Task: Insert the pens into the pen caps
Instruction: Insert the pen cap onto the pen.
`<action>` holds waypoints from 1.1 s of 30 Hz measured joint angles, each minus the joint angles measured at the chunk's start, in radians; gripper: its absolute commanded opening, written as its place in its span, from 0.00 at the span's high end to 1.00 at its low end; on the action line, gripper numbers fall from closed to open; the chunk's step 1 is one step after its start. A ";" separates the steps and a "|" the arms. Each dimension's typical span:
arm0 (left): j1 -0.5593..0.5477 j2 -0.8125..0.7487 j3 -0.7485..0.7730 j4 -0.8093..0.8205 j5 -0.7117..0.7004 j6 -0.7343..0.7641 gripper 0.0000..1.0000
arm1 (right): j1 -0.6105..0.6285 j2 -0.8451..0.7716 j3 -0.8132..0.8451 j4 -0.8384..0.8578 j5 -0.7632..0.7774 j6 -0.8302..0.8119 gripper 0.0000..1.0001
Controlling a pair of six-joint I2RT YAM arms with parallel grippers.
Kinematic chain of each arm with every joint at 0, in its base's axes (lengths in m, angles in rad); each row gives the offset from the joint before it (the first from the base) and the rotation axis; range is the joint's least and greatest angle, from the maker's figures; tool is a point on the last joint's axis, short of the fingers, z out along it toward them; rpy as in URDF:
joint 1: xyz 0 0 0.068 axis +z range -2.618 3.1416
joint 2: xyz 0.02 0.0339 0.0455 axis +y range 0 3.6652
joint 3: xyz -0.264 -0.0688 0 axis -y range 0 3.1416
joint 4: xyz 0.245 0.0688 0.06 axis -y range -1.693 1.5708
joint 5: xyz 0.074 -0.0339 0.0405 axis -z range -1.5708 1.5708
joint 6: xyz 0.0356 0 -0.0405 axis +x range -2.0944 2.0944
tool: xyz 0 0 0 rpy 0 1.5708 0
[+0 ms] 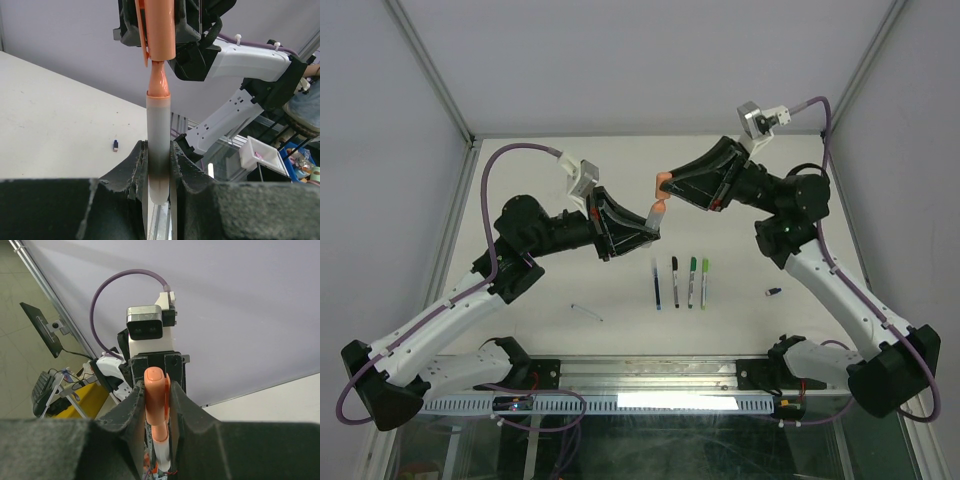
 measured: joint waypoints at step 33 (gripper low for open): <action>0.000 -0.017 -0.015 0.094 -0.037 -0.042 1.00 | 0.138 -0.032 -0.107 0.055 0.193 -0.014 0.68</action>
